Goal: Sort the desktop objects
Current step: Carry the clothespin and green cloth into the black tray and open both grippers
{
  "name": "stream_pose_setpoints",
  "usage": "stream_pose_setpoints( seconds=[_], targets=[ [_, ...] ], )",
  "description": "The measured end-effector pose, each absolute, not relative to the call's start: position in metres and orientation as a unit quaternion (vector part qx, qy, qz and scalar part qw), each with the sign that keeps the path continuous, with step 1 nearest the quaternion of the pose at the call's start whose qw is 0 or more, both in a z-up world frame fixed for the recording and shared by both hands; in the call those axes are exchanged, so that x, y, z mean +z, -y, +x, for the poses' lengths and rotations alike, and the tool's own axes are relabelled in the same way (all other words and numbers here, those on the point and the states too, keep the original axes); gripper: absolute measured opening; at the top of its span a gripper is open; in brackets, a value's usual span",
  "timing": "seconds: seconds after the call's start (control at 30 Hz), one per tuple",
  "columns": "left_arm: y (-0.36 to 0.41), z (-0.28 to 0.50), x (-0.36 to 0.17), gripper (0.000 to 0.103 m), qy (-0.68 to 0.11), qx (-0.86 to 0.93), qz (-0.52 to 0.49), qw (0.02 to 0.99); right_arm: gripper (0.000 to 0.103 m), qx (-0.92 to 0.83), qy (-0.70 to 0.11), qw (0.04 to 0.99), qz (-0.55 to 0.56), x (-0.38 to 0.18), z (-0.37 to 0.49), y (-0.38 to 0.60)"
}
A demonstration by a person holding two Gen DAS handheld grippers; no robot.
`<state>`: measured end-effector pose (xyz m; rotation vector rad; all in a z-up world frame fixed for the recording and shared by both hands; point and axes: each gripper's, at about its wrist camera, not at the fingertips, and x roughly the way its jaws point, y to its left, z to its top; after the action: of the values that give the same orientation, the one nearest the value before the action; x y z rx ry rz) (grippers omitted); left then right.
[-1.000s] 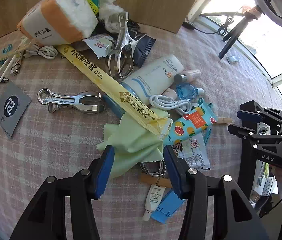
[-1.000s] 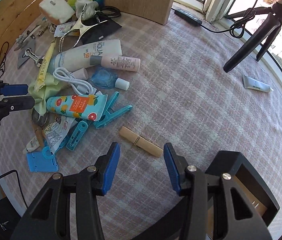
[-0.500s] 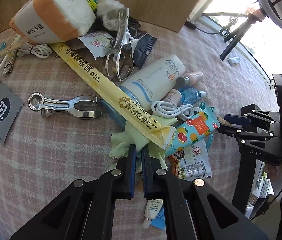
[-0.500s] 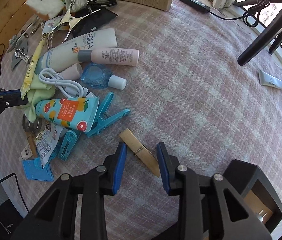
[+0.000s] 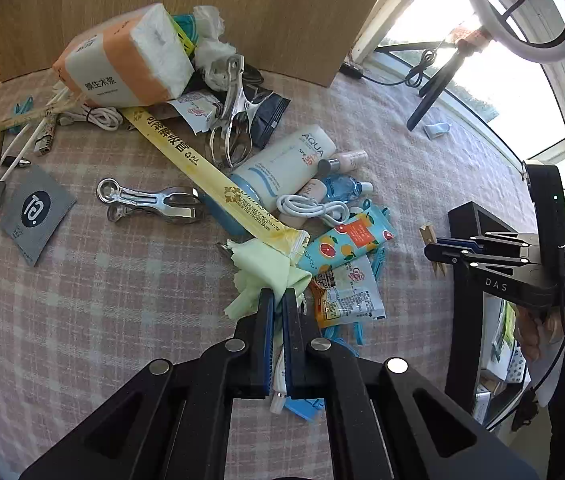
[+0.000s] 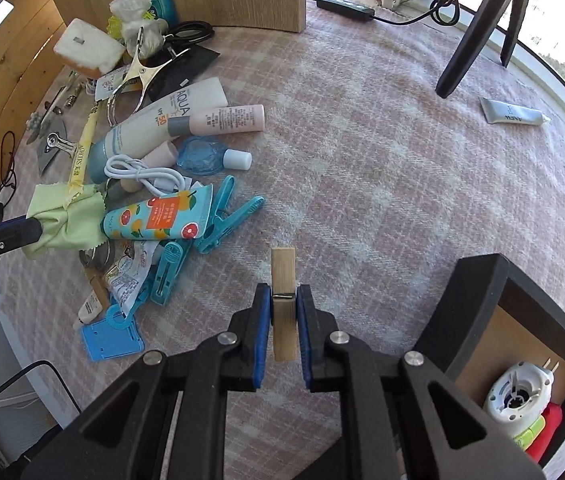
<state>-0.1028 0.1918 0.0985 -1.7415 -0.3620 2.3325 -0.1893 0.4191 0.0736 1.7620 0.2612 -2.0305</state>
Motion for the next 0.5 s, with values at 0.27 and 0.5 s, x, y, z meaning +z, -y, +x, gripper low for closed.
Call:
stream_pose_setpoints(
  seconds=[0.27, 0.5],
  targets=[
    [-0.229, -0.093, 0.145, 0.003, 0.103, 0.809, -0.561, 0.141, 0.013, -0.757, -0.074, 0.197, 0.618, 0.119, -0.158, -0.447],
    [-0.305, -0.087, 0.166, 0.003, 0.057, 0.807, -0.552, 0.200, 0.013, -0.779, -0.047, 0.154, 0.606, 0.137, -0.132, -0.491]
  ],
)
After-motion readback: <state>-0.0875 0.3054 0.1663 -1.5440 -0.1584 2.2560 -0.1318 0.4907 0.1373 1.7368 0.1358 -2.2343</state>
